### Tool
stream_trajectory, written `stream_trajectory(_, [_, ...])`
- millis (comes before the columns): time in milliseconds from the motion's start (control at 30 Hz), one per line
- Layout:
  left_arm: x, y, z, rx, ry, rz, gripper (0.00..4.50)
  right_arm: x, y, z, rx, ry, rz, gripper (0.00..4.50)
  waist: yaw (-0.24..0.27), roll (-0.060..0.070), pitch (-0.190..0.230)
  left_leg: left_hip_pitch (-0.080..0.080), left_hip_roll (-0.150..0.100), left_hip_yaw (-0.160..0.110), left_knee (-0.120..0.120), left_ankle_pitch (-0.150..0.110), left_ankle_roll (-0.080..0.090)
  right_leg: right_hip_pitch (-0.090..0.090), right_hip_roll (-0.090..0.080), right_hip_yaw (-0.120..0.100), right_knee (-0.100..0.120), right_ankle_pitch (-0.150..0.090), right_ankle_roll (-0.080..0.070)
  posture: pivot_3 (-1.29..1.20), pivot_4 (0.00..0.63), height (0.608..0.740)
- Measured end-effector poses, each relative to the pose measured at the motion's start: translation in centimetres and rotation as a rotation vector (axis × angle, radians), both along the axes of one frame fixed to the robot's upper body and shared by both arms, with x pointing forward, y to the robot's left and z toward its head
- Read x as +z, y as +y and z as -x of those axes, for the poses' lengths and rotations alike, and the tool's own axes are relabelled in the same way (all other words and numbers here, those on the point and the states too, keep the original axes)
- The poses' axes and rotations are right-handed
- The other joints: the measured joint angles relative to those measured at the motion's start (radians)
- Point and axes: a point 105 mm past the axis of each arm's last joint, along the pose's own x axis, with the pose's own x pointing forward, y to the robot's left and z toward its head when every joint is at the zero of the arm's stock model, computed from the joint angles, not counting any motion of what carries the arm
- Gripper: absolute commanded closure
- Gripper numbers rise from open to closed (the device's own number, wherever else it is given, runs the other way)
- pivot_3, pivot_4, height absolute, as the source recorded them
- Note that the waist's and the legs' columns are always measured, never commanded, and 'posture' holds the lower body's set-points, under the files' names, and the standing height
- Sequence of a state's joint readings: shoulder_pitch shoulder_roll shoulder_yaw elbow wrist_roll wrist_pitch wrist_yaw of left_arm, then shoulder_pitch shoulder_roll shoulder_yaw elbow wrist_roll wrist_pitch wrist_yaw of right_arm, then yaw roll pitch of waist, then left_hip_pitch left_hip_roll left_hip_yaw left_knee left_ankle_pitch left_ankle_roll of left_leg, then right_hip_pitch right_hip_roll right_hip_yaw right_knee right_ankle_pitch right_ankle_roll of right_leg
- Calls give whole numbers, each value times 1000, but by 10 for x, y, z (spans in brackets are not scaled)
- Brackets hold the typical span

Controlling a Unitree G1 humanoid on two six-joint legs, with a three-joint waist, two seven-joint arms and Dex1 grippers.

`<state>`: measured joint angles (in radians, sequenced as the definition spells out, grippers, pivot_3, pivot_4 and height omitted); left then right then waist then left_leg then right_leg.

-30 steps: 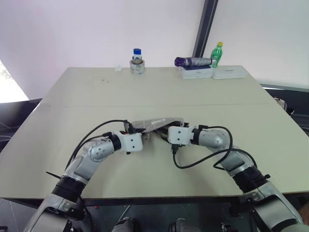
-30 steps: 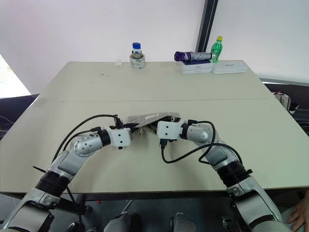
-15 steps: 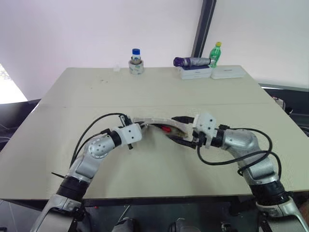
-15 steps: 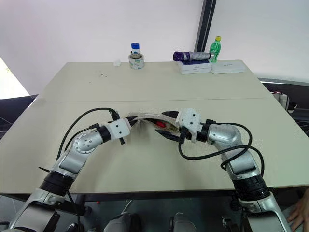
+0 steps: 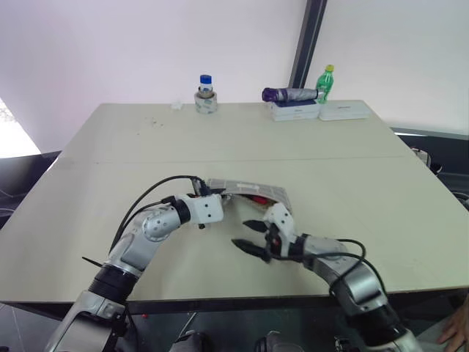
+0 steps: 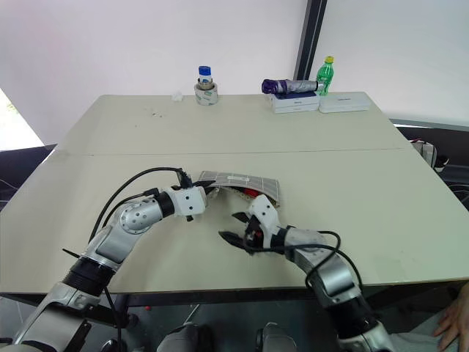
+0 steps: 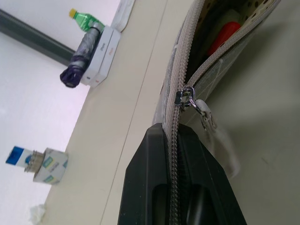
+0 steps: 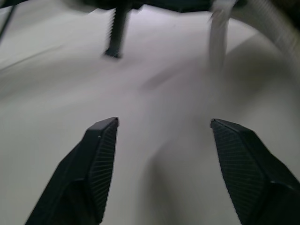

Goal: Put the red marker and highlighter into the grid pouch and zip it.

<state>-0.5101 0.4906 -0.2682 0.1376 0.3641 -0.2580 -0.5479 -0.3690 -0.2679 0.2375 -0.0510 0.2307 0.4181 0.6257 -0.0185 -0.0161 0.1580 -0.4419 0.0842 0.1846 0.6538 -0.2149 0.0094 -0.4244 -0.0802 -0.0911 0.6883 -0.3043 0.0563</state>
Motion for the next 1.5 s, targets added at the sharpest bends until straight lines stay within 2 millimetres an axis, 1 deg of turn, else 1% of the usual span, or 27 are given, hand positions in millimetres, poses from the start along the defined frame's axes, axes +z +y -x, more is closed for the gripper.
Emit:
stream_trajectory(100, [0, 0, 0, -1, 1, -3, 4500, 0, 12, -8, -31, -20, -13, 1267, 7, 0, 0, -1, 0, 1, 0, 0, 0, 0, -1, 0, 0, 0, 0, 0, 150, 738])
stream_trajectory(233, [-2, 3, 1, 6, 7, -9, 4500, -3, 29, -10, -39, 23, -90, 1267, 5, 0, 0, -1, 0, 1, 0, 0, 0, 0, -1, 0, -1, 0, 0, 0, 150, 738])
stream_trajectory(267, [-2, 2, 2, 4, 6, -8, 4500, -3, 33, -11, -36, 29, -99, 1504, 4, 0, 0, -1, 0, 1, 0, 0, 0, 0, -1, 0, -1, 0, 0, 0, 150, 738])
stream_trajectory(333, [-2, 1, 4, -1, 2, -6, 4500, -2, 37, -13, -30, 28, -103, 2118, 4, 0, 0, -1, 0, 1, 0, 0, 0, 0, -1, 0, -1, 0, 0, 0, 150, 738])
stream_trajectory(467, [-3, 2, 4, 4, 8, -6, 4500, 0, 37, -16, -30, 5, -91, 4153, 5, 0, 0, -1, 0, 1, 0, 0, 0, 0, -2, 0, -1, 0, 0, 0, 150, 738])
stream_trajectory(500, [-3, 2, 4, 4, 8, -6, 4500, -1, 35, -16, -30, 4, -85, 4463, 4, 0, 0, -1, 0, 1, 0, 0, 0, 0, -2, 0, -1, 0, 0, 0, 150, 738])
stream_trajectory(667, [-3, 2, 4, 5, 8, -7, 4500, -4, 21, -19, -48, 4, -65, 4463, 4, 0, 0, -1, 0, 1, 0, 0, 0, 0, -1, 0, -1, 0, 0, 0, 150, 738])
stream_trajectory(833, [-5, 6, 3, 15, 6, -28, 4500, -18, -3, -8, -50, 21, -15, 4463, 4, 0, 0, -1, 0, 1, 0, 0, 0, 0, -2, 0, -1, 0, 0, 0, 150, 738])
stream_trajectory(967, [-9, 15, 2, 36, 11, -47, 4500, -15, -39, -8, -99, 12, 14, 4463, 4, 0, 0, -1, 0, 1, -1, 0, 0, 0, -2, 1, -1, 0, 0, 0, 150, 738])
stream_trajectory(1067, [-13, 22, 0, 48, 14, -58, 4500, -13, -60, -6, -98, -1, 72, 4463, 4, 0, 0, 0, 0, 1, -1, 0, 0, 0, -2, 1, -1, 0, 0, 0, 150, 738])
stream_trajectory(1133, [-15, 29, 0, 57, 10, -71, 4500, -16, -82, -4, -120, 8, 124, 4463, 5, 0, 0, 0, 0, 1, -1, -1, 2, 0, -2, 1, -1, 0, 0, 0, 150, 738])
stream_trajectory(1233, [-18, 35, -2, 75, 17, -74, 4500, -14, -110, -8, -167, -1, 171, 4463, 5, 0, 0, 0, 0, 1, -1, -1, 2, 0, -2, 0, -1, 0, 0, 0, 150, 738])
stream_trajectory(1300, [-18, 35, -1, 72, 13, -73, 4500, -12, -122, -9, -188, -3, 189, 4463, 5, 0, 0, 0, 0, 1, -1, -1, 2, 0, -2, 1, -1, 0, 0, 0, 150, 738])
stream_trajectory(1500, [-23, 38, -1, 73, 18, -72, 4500, -16, -161, -11, -234, -2, 285, 4463, 6, 0, 0, 0, 0, 1, -1, -1, 2, 0, -2, 1, -1, 0, 0, 0, 150, 738])
